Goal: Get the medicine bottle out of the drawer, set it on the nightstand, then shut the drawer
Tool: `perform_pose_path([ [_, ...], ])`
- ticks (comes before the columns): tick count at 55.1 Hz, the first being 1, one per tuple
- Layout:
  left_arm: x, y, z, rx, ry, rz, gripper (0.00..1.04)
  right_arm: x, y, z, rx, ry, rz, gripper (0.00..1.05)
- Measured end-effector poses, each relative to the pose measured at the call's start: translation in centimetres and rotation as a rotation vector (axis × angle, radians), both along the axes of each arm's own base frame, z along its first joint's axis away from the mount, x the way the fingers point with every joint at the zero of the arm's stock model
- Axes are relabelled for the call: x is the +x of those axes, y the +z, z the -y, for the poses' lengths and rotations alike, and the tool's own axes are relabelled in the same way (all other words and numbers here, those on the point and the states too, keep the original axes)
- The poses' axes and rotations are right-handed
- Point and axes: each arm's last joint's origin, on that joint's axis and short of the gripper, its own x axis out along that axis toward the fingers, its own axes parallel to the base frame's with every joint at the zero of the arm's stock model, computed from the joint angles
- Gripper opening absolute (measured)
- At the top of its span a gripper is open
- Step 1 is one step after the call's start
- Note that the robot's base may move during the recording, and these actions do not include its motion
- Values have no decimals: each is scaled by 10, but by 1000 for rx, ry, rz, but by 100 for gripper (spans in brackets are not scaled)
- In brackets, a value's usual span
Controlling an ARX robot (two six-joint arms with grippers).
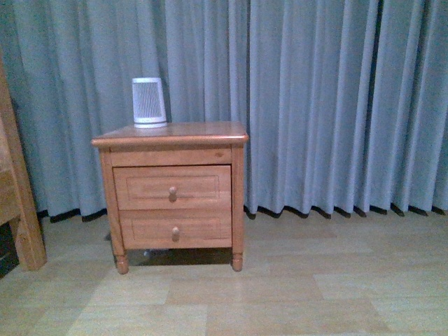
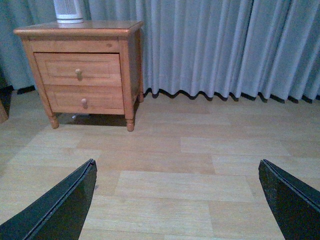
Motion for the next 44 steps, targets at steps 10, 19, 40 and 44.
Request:
perform_pose_path([
  [10,0,0,0,0,0,0,98,0,0,0,0,0,0,98],
  [19,0,0,0,0,0,0,98,0,0,0,0,0,0,98],
  [40,0,0,0,0,0,0,98,0,0,0,0,0,0,98],
  [44,0,0,0,0,0,0,98,0,0,0,0,0,0,98],
])
